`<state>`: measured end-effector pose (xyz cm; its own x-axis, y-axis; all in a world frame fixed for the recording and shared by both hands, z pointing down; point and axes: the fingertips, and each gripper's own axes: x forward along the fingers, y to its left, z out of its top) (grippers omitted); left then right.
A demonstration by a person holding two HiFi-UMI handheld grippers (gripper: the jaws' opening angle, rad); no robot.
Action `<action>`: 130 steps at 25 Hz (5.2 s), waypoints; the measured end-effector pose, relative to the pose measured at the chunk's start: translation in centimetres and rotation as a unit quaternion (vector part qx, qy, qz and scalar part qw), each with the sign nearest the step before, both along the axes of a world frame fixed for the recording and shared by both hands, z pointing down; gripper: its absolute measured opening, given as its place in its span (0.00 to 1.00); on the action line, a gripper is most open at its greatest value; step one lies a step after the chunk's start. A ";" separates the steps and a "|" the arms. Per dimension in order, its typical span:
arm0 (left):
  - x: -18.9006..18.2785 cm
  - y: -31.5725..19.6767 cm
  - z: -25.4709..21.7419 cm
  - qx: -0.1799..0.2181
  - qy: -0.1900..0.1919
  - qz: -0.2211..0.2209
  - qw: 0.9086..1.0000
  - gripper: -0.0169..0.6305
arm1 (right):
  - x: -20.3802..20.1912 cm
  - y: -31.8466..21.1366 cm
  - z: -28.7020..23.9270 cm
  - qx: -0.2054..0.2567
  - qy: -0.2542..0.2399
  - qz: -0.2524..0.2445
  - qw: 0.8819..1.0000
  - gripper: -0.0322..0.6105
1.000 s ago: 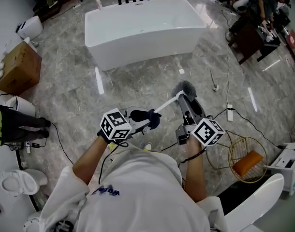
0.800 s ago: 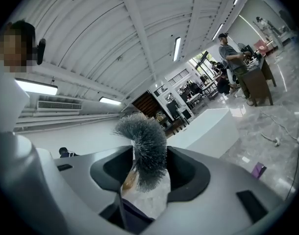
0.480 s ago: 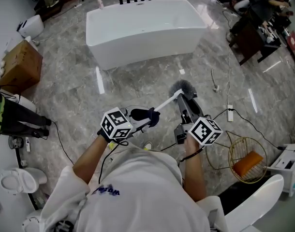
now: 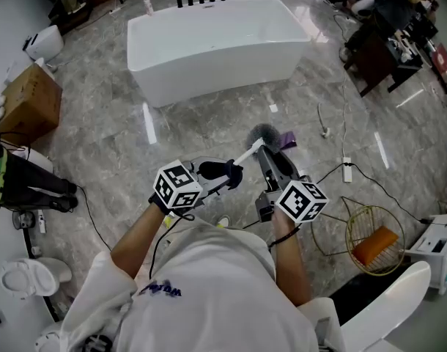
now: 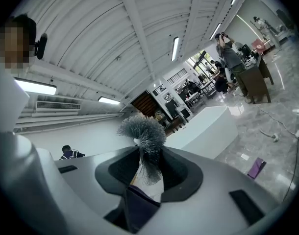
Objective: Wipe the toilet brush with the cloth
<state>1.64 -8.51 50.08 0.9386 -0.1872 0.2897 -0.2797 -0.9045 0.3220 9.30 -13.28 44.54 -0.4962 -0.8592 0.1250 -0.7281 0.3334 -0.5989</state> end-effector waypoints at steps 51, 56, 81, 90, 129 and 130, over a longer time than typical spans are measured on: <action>-6.0 -2.6 2.9 -0.042 -0.003 -0.096 0.995 0.07 | 16.0 -0.8 -4.3 0.052 -0.035 0.163 0.985 0.34; -8.5 -4.2 3.3 -0.028 -0.007 -0.174 0.984 0.07 | 16.8 -0.2 -4.8 0.061 -0.032 0.179 0.981 0.35; -13.6 -7.3 -4.4 0.142 0.007 -0.362 0.921 0.07 | 4.7 -0.4 0.3 0.104 0.279 0.071 0.952 0.36; -12.2 -7.2 -7.0 0.173 0.035 -0.355 0.918 0.07 | 2.7 -1.1 -1.4 0.149 0.297 0.078 0.940 0.36; -9.8 -6.9 -7.0 0.162 0.031 -0.355 0.920 0.07 | -0.6 -1.7 -0.5 0.149 0.260 0.051 0.953 0.36; -9.6 -7.0 -7.1 0.162 0.029 -0.354 0.921 0.07 | -0.7 -1.9 -0.8 0.152 0.257 0.051 0.953 0.36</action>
